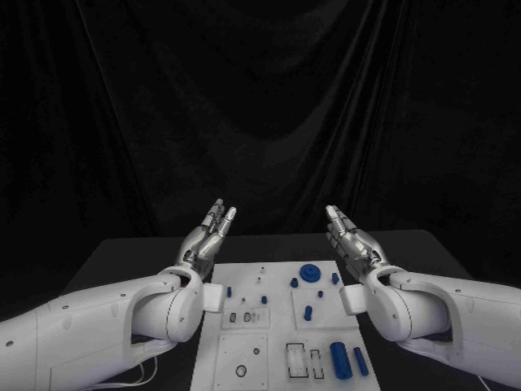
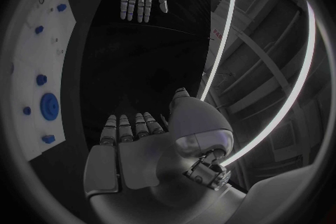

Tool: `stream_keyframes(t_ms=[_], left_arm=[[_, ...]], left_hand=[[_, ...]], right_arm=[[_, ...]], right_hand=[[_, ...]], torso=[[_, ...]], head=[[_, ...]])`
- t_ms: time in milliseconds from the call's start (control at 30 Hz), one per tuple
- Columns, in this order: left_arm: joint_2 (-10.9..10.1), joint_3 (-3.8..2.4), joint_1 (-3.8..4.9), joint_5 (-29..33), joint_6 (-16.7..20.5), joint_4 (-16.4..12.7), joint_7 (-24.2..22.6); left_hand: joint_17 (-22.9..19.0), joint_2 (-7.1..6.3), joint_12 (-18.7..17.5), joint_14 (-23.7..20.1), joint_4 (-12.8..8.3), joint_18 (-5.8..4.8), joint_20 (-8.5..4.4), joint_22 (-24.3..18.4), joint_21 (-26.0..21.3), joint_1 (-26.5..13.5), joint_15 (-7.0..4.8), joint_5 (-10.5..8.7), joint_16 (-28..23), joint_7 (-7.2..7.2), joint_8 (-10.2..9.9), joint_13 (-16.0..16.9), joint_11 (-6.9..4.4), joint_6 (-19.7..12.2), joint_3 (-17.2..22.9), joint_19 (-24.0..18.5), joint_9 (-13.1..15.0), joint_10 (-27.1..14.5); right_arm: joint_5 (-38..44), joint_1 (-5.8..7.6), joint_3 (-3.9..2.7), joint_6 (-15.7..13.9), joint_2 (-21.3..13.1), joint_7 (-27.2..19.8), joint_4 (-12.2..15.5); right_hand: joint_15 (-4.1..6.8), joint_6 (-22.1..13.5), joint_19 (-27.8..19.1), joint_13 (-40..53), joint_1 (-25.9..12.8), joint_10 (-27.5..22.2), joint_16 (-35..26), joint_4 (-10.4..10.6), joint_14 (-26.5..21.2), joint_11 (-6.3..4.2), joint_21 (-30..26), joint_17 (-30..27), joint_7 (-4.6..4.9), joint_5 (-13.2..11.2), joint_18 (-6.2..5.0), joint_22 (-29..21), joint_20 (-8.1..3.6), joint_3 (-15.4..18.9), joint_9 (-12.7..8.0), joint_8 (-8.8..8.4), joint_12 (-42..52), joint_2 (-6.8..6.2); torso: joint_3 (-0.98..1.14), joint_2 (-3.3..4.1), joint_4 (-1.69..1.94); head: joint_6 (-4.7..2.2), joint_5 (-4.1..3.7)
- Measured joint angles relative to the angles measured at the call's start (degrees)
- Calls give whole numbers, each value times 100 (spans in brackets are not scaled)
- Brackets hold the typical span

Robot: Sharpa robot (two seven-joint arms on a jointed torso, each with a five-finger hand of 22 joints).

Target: Assemble the parts on the task board

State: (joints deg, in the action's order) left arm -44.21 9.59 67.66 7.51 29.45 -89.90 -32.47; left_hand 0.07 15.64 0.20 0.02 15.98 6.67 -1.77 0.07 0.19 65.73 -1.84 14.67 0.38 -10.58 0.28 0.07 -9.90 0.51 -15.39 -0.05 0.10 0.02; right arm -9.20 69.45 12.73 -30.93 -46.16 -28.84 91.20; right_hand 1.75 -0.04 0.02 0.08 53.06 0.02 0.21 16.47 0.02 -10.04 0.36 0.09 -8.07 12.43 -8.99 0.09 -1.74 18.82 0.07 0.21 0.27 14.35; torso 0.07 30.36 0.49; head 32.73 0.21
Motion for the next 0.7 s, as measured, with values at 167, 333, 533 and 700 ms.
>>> stream_keyframes(t_ms=[167,333,533,700], left_arm=[[15,200,169,331,-633,-8,-205],[22,269,244,551,-1049,-10,-348],[101,277,243,629,-1676,311,-482],[91,277,228,536,-1912,361,-535]], left_hand=[[1,50,0,0,55,179,0,0,0,259,0,30,0,-263,0,1,-88,22,-56,0,4,5],[1,50,0,0,55,178,0,1,0,259,0,-11,0,-283,0,1,-128,41,-55,0,7,7],[2,51,0,0,94,265,0,1,0,259,1,-108,0,-225,0,2,-55,12,-45,0,7,-5],[3,51,0,0,85,266,1,1,0,259,1,-108,0,-96,0,2,-56,21,42,0,7,-5]], right_arm=[[-284,116,143,425,-20,25,20],[-425,130,150,629,-21,38,24],[-519,130,152,852,-150,29,-111],[-556,130,152,1021,-138,16,-157]], right_hand=[[0,3,0,0,43,0,0,12,0,0,0,0,-12,17,0,0,0,15,-2,0,0,20],[0,3,0,0,42,0,0,12,0,0,0,0,-12,17,1,0,0,15,-2,0,0,20],[0,3,0,0,176,0,0,-4,0,0,0,0,-12,-5,1,1,0,31,-1,0,0,-79],[0,4,0,0,321,0,0,-4,0,48,0,0,30,-5,1,0,0,31,-1,0,0,-123]], torso=[[0,-1,1],[1,-2,1],[-10,17,13],[-21,43,20]], head=[[-1,0],[-1,0],[228,26],[293,41]])
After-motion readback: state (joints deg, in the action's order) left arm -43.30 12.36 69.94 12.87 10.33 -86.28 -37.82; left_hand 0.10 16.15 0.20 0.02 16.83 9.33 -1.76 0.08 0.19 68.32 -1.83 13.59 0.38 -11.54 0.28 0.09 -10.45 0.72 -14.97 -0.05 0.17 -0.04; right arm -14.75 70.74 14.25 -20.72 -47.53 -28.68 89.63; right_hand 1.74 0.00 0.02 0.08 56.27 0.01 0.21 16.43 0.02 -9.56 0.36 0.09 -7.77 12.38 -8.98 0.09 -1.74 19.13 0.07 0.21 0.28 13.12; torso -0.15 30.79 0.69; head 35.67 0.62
